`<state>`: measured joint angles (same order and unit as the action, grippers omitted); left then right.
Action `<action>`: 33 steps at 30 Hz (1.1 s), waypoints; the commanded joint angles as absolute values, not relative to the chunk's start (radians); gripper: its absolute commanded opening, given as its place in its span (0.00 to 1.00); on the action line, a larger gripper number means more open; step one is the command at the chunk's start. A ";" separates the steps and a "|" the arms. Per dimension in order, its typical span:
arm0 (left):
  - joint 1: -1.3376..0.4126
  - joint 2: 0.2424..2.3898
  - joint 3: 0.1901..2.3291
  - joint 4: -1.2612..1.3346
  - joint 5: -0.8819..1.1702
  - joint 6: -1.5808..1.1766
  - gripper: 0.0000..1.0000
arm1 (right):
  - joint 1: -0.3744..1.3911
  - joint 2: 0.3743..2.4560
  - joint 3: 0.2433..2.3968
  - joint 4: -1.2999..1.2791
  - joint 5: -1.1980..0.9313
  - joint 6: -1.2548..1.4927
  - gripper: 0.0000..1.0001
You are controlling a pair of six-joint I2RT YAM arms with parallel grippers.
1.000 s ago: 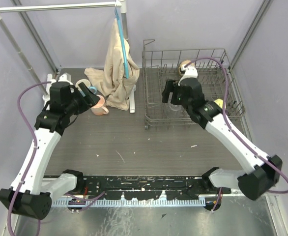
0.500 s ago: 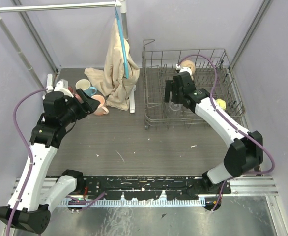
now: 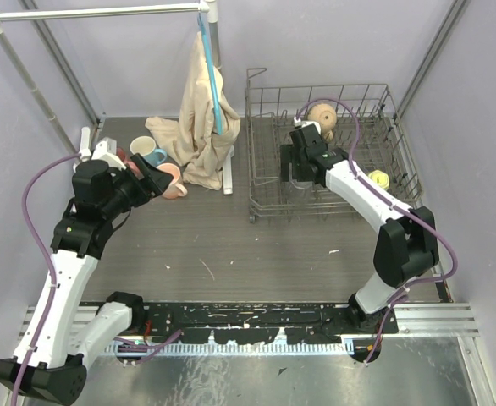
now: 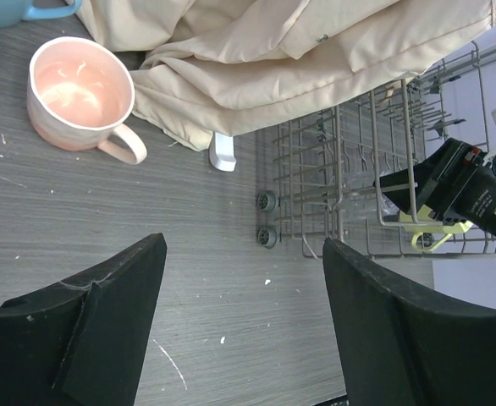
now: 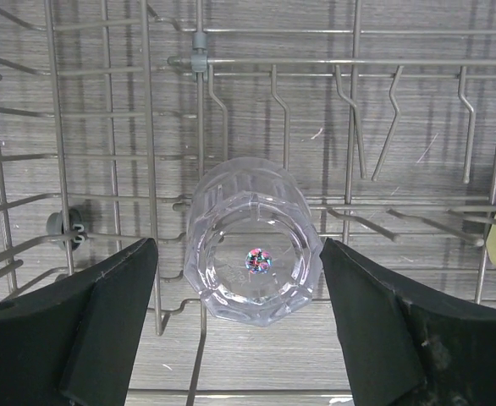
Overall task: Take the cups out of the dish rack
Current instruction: Unload the cup from the dish rack.
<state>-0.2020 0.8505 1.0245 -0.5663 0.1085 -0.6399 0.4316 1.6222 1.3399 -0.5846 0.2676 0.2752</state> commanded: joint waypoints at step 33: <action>-0.206 0.849 0.997 -0.525 0.139 -0.639 0.83 | 0.416 1.729 1.377 -0.597 0.228 0.211 0.64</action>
